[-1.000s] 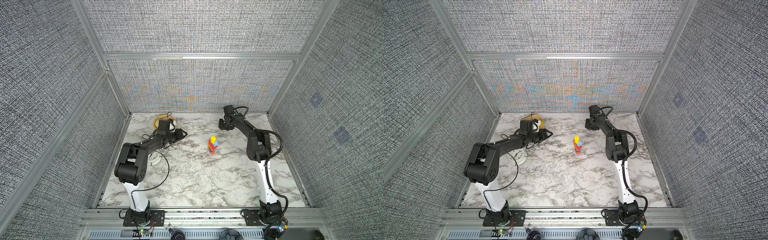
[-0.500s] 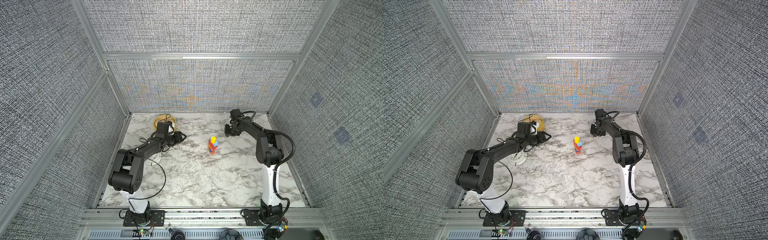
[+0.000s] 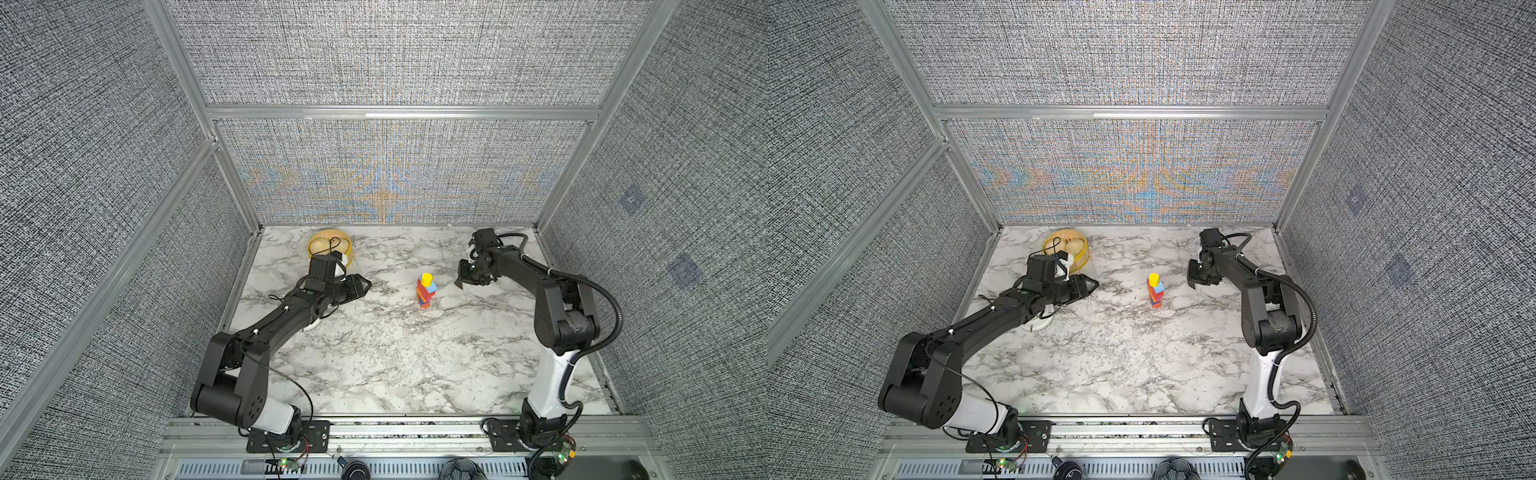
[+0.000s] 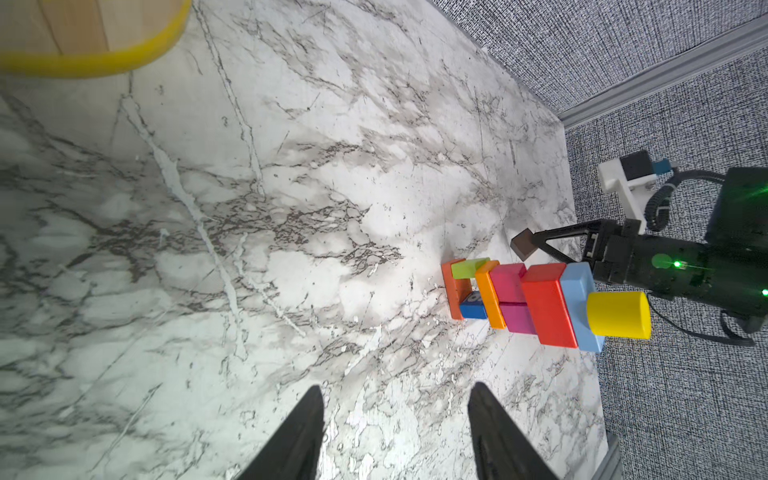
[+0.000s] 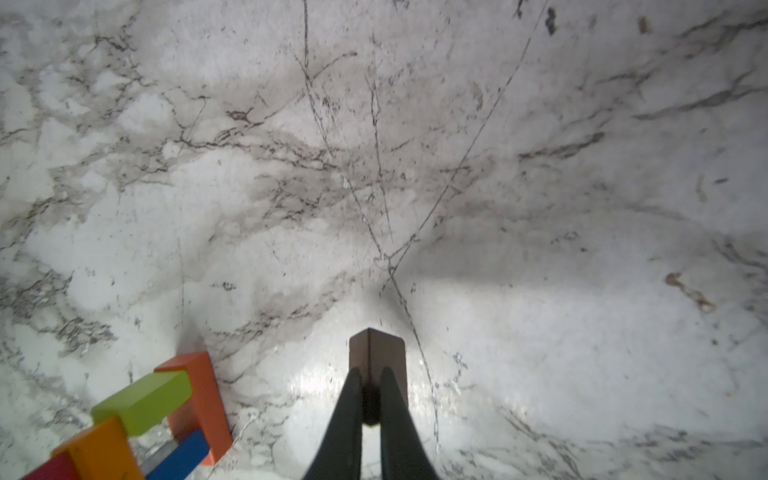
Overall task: Build the wood block tower
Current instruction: 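Lift the dark brown block with the right gripper and carry it toward the tower, then move the right gripper with the dark brown block beside the tower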
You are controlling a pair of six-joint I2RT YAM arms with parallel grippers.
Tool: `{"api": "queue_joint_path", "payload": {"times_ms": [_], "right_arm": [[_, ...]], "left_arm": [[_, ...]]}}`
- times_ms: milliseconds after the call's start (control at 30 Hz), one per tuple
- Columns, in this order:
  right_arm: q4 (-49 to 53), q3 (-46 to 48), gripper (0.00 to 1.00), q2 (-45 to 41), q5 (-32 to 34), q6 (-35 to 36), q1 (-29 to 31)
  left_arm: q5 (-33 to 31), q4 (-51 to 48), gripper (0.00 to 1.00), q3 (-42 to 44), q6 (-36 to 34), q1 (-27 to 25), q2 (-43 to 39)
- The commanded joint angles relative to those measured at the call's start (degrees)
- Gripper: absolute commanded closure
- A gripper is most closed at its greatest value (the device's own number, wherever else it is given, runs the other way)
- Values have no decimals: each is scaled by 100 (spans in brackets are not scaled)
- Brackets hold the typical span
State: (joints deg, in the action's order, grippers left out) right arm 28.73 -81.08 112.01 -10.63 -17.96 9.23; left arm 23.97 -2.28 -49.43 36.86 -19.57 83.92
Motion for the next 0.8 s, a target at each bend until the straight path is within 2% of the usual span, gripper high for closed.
{"api": "queue_joint_path", "payload": {"times_ms": [0, 233, 400, 600, 767], "right_arm": [[-379, 303, 89, -214, -688, -123, -68], [-886, 1057, 90, -548, -1491, -269, -198], [-1531, 1547, 90, -572, -2532, -634, -533], [-1550, 1651, 90, -305, -3002, -498, -707], [-1577, 1770, 88, -145, -3028, -425, -839]], "left_arm": [[-128, -140, 43, 107, -39, -52, -176], [-174, -226, 43, 315, -4, -104, -491], [-191, -273, 43, 357, 13, -134, -589], [-225, -273, 43, 373, 23, -173, -596], [-228, -229, 43, 358, 25, -194, -513]]}}
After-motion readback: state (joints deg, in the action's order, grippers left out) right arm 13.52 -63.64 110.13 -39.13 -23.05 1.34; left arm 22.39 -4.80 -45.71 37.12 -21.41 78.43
